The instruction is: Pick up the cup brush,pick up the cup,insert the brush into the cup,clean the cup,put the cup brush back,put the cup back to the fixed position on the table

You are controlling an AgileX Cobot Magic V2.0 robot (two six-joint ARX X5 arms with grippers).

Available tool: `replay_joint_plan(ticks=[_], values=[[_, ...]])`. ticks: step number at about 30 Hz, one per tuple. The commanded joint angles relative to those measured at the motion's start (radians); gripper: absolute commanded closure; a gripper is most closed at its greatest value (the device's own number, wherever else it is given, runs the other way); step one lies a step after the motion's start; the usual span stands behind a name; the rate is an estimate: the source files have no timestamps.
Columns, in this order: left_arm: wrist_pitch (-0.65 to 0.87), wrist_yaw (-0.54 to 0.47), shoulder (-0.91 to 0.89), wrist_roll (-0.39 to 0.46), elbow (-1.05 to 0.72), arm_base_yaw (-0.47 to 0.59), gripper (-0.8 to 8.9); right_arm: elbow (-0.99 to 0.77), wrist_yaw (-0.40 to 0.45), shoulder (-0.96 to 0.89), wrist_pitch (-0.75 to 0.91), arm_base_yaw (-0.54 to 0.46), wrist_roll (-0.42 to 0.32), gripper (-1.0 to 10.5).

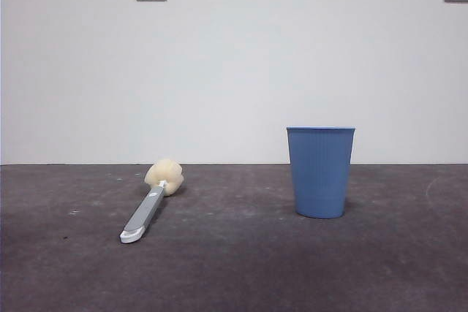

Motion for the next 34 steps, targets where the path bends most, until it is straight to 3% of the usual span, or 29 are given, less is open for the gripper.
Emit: replay_joint_plan(ticks=[1,5,6,10,11,19,25,34], values=[[-0.056,0.008,0.014,0.079,0.021,0.002,8.21,0.003,-0.001,-0.001,-0.034,0.002,-0.045,9.6],[-0.066,0.011,0.019,0.077,0.022,0.002,8.00,0.003,0.001,-0.001,-0.034,0.002,-0.041,8.9],[-0.067,0.010,0.019,0.071,0.022,0.002,7.40,0.003,0.002,-0.001,-0.034,0.002,-0.039,8.2],[-0.066,0.003,0.020,0.034,0.022,0.002,2.96,0.003,0.001,-0.001,-0.034,0.002,-0.021,4.0],[-0.065,0.003,0.020,0.024,0.022,0.002,2.75,0.003,0.001,-0.001,-0.034,0.002,-0.015,3.5],[-0.047,0.017,0.041,-0.003,0.022,0.002,2.79,0.003,0.000,-0.001,-0.034,0.002,-0.013,3.5],[0.073,0.047,0.063,-0.080,0.023,-0.006,2.79,0.003,0.000,-0.001,-0.032,0.002,-0.013,3.5],[0.245,0.006,0.198,-0.190,0.023,-0.131,2.79,0.003,0.000,-0.001,-0.018,0.002,-0.011,3.5]])
